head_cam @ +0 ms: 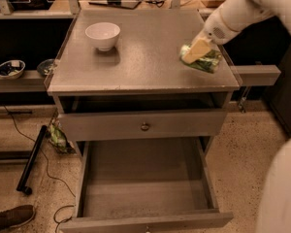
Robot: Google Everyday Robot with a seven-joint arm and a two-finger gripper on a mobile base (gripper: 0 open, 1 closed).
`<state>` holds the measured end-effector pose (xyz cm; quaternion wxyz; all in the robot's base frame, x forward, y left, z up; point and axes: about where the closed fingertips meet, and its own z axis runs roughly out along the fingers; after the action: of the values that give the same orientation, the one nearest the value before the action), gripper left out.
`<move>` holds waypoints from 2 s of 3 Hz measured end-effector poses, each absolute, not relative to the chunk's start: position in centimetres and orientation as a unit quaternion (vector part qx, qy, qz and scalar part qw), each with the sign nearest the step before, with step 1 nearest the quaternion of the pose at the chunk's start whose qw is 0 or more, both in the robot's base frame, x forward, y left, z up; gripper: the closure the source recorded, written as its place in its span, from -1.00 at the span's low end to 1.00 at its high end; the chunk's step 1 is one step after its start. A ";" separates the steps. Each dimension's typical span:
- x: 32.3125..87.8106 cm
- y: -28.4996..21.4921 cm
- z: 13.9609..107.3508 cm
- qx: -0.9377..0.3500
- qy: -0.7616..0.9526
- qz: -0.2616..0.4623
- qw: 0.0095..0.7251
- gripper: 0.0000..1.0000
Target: Pick green can from middle drawer and place on counter
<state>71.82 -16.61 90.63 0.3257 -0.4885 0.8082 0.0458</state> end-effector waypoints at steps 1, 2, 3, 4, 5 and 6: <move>73.0 -13.5 88.6 -0.505 0.795 0.082 0.325 1.00; 73.7 -10.7 86.7 -0.520 0.783 0.113 0.323 1.00; 74.0 -9.4 86.0 -0.528 0.777 0.127 0.319 1.00; 74.0 -9.4 86.0 -0.528 0.777 0.127 0.319 0.63; 74.0 -9.4 86.0 -0.528 0.777 0.127 0.319 0.15; 74.0 -9.4 86.0 -0.528 0.777 0.127 0.319 -0.31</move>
Offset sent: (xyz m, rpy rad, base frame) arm 0.0274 0.0891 -0.0556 0.1389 0.0718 0.1873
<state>73.97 -9.38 86.02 0.3191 -0.5280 0.7767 0.1271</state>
